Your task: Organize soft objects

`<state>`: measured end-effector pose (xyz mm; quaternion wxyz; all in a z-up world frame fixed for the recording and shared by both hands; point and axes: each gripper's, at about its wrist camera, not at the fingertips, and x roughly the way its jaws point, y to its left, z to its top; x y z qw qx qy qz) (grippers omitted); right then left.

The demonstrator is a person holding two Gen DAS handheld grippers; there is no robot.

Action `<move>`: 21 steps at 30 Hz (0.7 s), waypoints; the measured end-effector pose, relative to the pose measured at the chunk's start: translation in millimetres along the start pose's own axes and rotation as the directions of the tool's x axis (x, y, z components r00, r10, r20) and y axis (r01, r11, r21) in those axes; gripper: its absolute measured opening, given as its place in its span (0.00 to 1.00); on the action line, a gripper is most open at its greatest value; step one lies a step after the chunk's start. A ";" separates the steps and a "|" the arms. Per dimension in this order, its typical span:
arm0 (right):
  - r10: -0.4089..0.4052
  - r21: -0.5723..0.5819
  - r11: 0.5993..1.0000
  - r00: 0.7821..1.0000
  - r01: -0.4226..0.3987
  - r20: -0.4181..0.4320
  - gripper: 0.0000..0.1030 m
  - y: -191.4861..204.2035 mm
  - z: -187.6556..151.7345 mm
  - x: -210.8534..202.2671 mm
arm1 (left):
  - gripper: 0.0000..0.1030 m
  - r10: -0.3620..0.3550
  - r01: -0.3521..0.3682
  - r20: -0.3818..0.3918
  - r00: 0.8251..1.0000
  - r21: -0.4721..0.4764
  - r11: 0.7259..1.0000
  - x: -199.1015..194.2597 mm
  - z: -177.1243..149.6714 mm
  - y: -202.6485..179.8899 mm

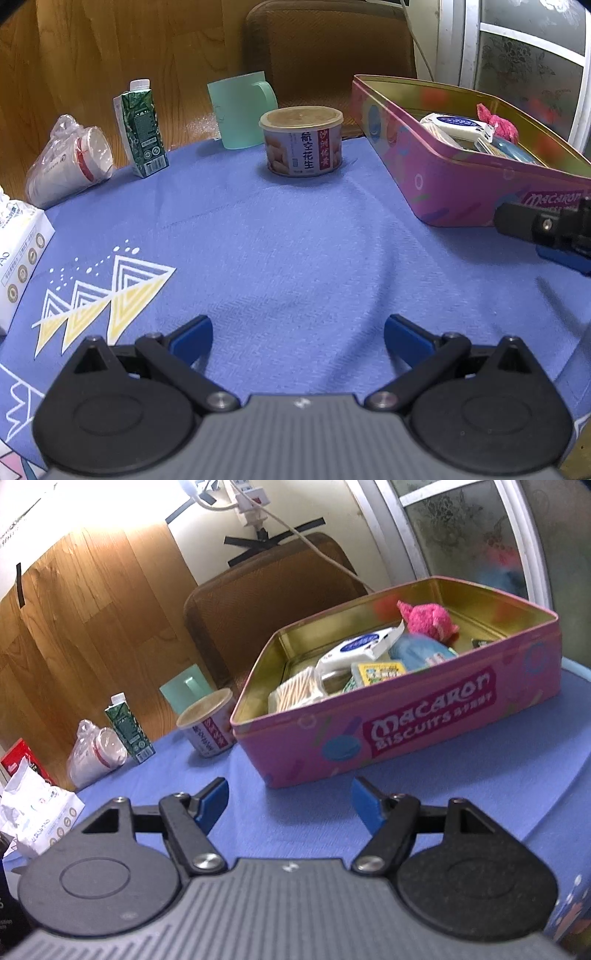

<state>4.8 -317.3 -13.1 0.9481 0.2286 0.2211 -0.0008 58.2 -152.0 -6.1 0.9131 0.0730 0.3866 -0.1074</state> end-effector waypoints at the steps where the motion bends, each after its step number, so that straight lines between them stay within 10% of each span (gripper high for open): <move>1: 0.004 0.013 1.000 1.000 -0.003 -0.013 0.73 -0.8 -0.4 1.8 | 1.00 -0.001 0.001 0.000 1.000 -0.001 1.000 0.0 0.0 0.6; 21: -0.028 0.057 0.998 0.999 0.030 -0.040 0.78 -3.7 -10.1 11.9 | 1.00 -0.005 0.005 0.028 1.000 -0.007 1.000 0.5 -2.5 2.8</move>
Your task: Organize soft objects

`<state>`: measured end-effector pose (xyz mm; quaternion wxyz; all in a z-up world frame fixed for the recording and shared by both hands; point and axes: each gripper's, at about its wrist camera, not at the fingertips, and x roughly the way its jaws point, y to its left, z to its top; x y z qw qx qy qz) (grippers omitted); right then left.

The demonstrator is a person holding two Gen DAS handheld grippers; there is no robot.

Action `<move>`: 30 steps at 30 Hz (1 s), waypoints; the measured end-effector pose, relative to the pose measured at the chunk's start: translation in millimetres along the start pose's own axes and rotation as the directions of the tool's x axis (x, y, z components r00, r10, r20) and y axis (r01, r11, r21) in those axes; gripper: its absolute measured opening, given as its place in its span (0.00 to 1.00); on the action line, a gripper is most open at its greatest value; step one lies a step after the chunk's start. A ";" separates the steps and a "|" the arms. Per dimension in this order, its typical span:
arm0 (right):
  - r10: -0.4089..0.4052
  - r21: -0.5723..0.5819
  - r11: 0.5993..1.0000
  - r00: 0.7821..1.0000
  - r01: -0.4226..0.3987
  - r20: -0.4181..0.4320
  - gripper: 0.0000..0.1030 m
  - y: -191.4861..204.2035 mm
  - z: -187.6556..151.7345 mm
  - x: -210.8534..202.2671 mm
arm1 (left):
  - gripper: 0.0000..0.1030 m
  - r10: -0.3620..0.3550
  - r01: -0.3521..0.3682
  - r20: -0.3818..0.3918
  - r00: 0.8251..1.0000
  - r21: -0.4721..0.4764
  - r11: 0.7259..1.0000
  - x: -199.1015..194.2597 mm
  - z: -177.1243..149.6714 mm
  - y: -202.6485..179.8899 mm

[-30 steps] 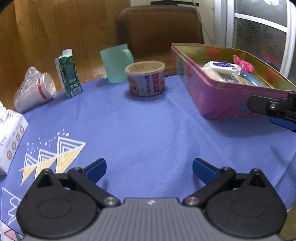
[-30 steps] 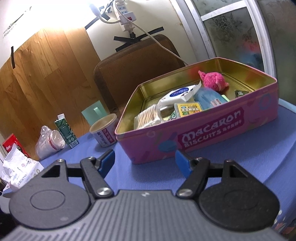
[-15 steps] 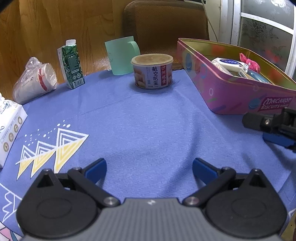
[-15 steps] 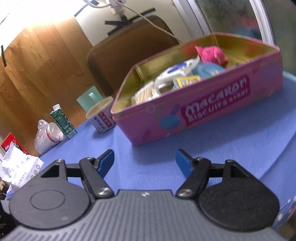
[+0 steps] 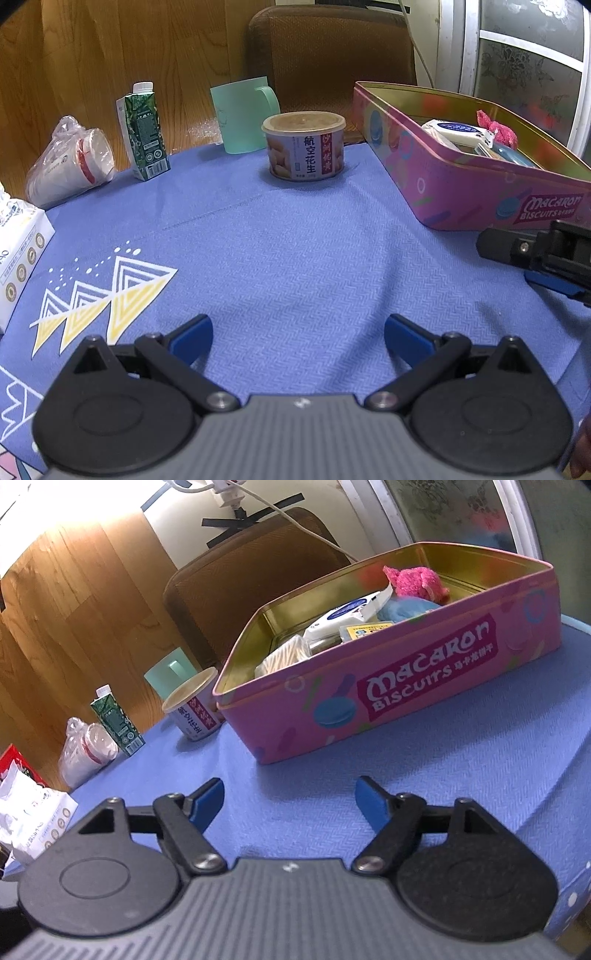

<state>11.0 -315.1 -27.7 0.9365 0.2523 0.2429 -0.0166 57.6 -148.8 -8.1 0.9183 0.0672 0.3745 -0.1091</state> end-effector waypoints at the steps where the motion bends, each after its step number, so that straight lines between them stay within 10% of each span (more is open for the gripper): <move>1: -0.004 -0.005 1.000 1.000 0.004 0.011 0.78 1.0 -0.1 -2.4 | 1.00 0.001 -0.001 -0.002 1.000 -0.001 1.000 0.0 0.4 -0.2; 7: -0.008 -0.100 0.995 0.988 0.024 0.153 0.78 14.0 1.2 -21.8 | 1.00 0.003 -0.003 -0.006 1.000 -0.005 1.000 0.2 1.4 0.3; 30: 0.032 -0.147 0.989 0.964 0.007 0.263 0.78 16.8 4.6 -47.1 | 1.00 0.026 -0.025 0.049 0.998 -0.010 1.000 -34.0 3.5 -7.5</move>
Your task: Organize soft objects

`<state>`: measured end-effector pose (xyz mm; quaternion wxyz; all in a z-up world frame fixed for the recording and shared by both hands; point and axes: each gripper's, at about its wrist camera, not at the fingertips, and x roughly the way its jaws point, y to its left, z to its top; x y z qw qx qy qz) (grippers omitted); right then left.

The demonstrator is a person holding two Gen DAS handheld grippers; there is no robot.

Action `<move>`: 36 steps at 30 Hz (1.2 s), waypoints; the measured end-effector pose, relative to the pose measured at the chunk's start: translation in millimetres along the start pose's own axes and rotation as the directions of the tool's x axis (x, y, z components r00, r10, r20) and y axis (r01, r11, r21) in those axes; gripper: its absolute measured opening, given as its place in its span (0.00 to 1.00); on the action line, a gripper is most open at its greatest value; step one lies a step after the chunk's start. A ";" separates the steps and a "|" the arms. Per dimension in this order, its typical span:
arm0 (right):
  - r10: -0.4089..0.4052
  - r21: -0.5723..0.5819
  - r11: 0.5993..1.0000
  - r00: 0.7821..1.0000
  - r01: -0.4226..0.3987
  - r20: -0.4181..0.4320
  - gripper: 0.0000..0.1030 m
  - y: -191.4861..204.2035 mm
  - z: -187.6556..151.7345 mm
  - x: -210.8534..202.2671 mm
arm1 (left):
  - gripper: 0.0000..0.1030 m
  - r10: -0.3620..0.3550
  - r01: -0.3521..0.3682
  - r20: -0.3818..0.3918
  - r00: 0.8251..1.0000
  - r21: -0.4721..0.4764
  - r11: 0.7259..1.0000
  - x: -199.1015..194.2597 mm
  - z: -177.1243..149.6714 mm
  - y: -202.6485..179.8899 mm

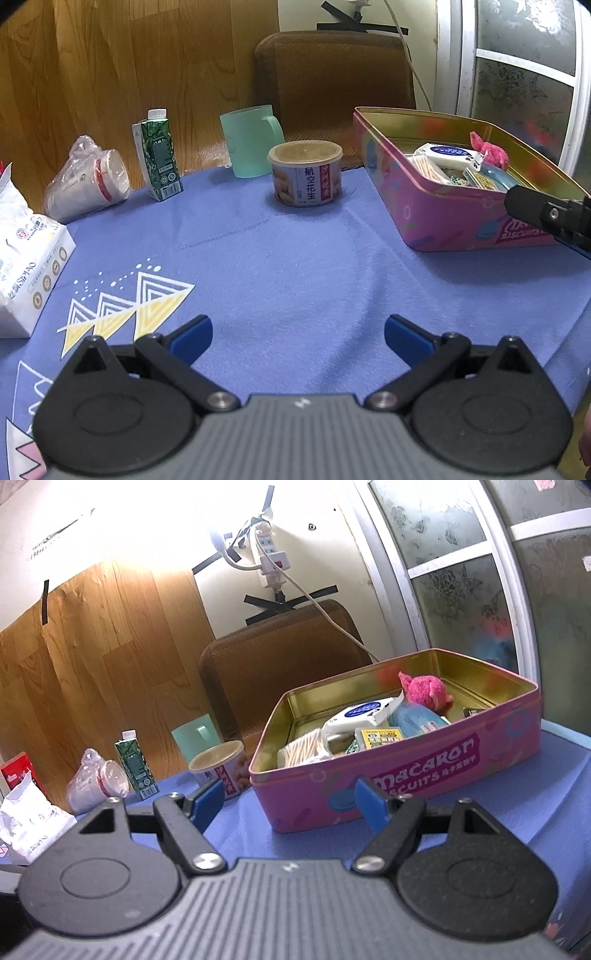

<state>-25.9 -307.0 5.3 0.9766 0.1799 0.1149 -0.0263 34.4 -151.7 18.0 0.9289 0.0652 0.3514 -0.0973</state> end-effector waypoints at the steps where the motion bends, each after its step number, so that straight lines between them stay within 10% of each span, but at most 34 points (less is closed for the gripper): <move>1: 0.001 0.001 1.000 1.000 -0.001 -0.001 0.78 -0.3 0.1 -0.6 | 1.00 0.000 0.000 0.001 1.000 0.000 1.000 -0.7 0.0 -0.4; 36: 0.007 0.003 1.000 1.000 -0.007 -0.026 0.78 1.4 -3.3 1.4 | 1.00 -0.017 0.017 -0.009 1.000 -0.001 1.000 2.3 -2.8 2.4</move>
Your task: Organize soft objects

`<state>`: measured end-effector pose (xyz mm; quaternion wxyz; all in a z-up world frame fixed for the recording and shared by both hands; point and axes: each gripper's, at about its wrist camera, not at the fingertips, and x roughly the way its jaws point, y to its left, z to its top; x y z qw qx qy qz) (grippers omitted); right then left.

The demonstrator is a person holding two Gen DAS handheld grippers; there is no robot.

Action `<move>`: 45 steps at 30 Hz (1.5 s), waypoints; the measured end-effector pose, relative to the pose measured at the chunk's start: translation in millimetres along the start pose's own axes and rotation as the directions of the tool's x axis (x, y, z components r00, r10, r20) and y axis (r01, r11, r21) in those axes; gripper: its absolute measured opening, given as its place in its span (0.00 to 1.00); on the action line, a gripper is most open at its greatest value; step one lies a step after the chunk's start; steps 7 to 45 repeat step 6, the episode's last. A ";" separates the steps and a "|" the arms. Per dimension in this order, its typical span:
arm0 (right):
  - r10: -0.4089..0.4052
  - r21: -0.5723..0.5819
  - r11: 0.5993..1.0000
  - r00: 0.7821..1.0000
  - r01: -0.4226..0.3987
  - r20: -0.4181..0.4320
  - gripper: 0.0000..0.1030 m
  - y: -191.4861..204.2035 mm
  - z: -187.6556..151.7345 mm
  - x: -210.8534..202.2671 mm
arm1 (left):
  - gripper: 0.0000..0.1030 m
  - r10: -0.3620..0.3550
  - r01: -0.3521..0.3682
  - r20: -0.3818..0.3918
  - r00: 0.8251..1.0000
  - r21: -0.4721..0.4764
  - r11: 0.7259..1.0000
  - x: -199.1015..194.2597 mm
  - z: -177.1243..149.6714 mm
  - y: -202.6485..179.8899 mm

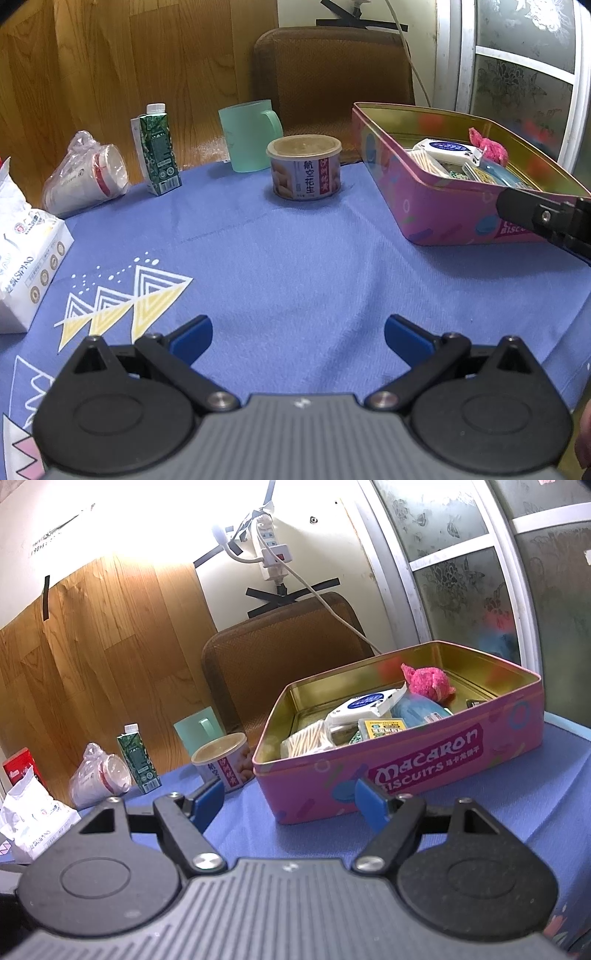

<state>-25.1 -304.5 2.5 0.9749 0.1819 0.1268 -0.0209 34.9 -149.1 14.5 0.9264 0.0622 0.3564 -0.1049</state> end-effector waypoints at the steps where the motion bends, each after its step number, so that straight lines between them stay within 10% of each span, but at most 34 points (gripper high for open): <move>1: 0.000 -0.002 1.000 1.000 0.000 -0.001 0.78 0.4 -0.5 0.0 | 1.00 -0.012 0.012 0.002 1.000 0.000 1.000 -0.1 -0.6 -0.1; 45: 0.001 -0.006 1.000 1.000 -0.001 -0.010 0.78 0.8 -2.4 2.5 | 1.00 -0.034 0.034 0.020 0.999 0.007 0.999 -2.1 -2.2 -1.8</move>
